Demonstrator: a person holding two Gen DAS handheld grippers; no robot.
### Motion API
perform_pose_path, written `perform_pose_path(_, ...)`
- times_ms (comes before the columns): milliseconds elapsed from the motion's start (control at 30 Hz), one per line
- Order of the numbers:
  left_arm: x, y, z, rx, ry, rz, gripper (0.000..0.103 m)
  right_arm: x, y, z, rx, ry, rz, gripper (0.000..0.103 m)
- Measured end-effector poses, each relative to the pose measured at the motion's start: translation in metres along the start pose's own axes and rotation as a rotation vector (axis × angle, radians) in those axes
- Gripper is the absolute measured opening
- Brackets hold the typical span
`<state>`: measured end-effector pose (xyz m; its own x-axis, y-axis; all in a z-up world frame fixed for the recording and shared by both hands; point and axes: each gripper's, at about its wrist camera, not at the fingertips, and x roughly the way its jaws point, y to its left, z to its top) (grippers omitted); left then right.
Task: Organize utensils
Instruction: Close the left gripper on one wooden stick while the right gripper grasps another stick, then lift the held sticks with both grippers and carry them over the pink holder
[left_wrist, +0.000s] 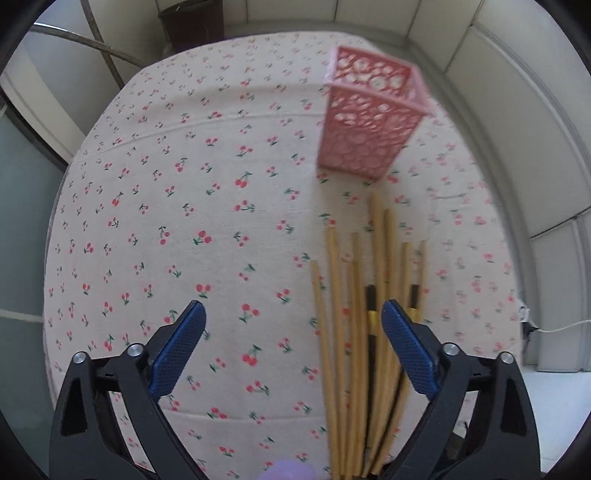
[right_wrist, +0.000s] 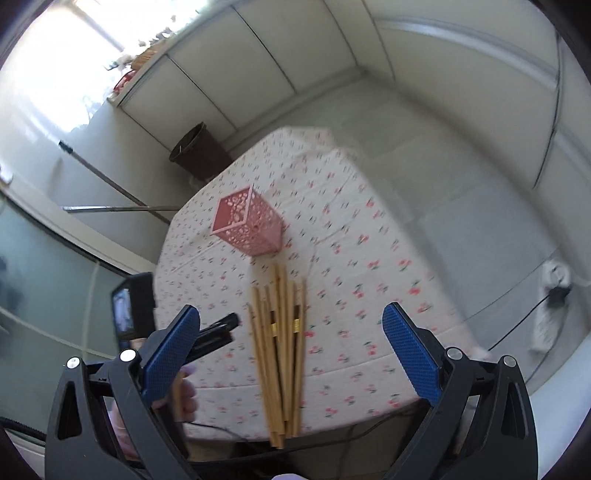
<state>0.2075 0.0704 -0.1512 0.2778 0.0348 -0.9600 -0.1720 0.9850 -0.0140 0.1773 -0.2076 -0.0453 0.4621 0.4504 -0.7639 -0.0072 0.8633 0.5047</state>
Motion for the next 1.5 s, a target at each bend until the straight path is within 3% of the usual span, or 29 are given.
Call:
perform_pose_path(67, 0.011, 0.008, 0.003, -0.028, 0.033, 0.016, 0.082, 0.019, -0.009, 0.001, 0.022, 0.034, 0.002, 0.096)
perform_pose_path(200, 0.033, 0.016, 0.007, -0.063, 0.116, -0.023, 0.074, 0.049, -0.027, -0.001, 0.095, 0.133, -0.012, 0.096)
perform_pose_path(433, 0.044, 0.013, 0.011, -0.058, 0.124, -0.009, 0.056, 0.057, -0.026, 0.003, 0.083, 0.124, -0.060, 0.096)
perform_pose_path(567, 0.059, 0.008, 0.011, -0.067, 0.160, -0.021, 0.052, 0.067, -0.028, 0.002, 0.102, 0.155, -0.079, 0.096)
perform_pose_path(633, 0.060, 0.003, 0.010, -0.039, 0.140, 0.008, 0.050, 0.073, -0.028, 0.001, 0.114, 0.171, -0.097, 0.096)
perform_pose_path(700, 0.059, -0.003, 0.008, -0.014, 0.120, 0.011, 0.040, 0.081, -0.027, 0.001, 0.130, 0.183, -0.103, 0.096)
perform_pose_path(767, 0.057, -0.008, 0.007, 0.000, 0.104, 0.011, 0.019, 0.089, -0.025, 0.002, 0.148, 0.194, -0.106, 0.096)
perform_pose_path(833, 0.056, -0.016, 0.008, 0.010, 0.092, 0.023, 0.009, 0.101, -0.020, 0.002, 0.161, 0.202, -0.118, 0.096)
perform_pose_path(900, 0.057, -0.016, 0.004, 0.014, 0.083, 0.020, 0.006, 0.115, -0.015, 0.002, 0.172, 0.212, -0.130, 0.095)
perform_pose_path(967, 0.054, -0.007, -0.001, -0.004, 0.086, 0.000, 0.004, 0.131, -0.011, 0.000, 0.173, 0.232, -0.143, 0.090)
perform_pose_path(1133, 0.028, 0.020, -0.004, -0.036, 0.035, -0.032, 0.004, 0.169, 0.002, -0.004, 0.147, 0.283, -0.186, 0.056)
perform_pose_path(1300, -0.006, 0.034, 0.006, -0.054, -0.031, -0.070, 0.004, 0.189, 0.006, -0.003, 0.125, 0.280, -0.239, 0.034)
perform_pose_path(1500, -0.022, 0.030, 0.009, -0.023, -0.077, -0.080, 0.004, 0.205, 0.005, -0.001, 0.112, 0.280, -0.274, 0.028)
